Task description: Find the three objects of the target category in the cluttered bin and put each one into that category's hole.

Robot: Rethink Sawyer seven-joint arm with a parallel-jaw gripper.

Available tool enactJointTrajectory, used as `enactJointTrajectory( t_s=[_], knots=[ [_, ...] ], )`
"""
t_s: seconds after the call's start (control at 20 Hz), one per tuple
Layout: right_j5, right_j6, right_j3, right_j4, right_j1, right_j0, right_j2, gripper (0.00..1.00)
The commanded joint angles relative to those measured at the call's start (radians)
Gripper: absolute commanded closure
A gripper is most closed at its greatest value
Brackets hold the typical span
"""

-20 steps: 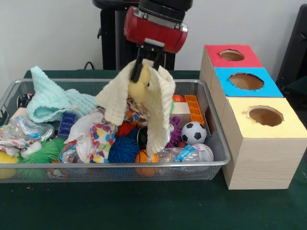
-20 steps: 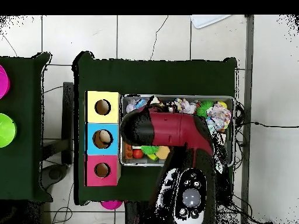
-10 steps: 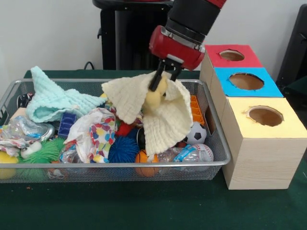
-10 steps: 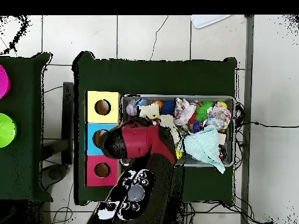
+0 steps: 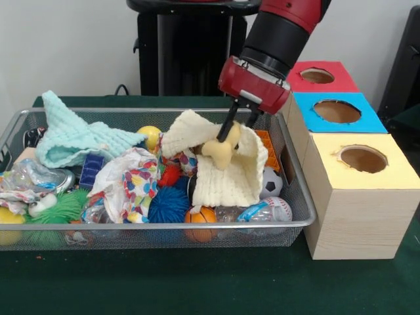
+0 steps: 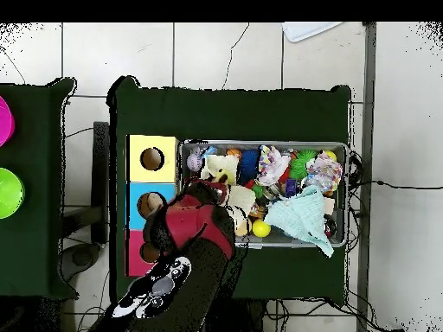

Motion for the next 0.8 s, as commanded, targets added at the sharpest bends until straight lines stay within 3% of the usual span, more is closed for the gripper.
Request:
enactJointTrajectory(
  t_s=[0.05,0.3,0.35,0.55,0.8],
  knots=[
    [-0.194,0.331,0.157,0.146,0.177,0.059,-0.101,1.00],
    [-0.275,0.324,0.185,0.252,0.235,0.102,-0.130,1.00],
    [-0.270,0.286,0.197,0.259,0.214,0.085,-0.102,0.00],
    [-0.219,0.265,0.200,0.267,0.192,0.072,-0.081,0.00],
    [-0.033,0.181,0.203,0.207,0.028,-0.008,0.009,0.00]
  ],
)
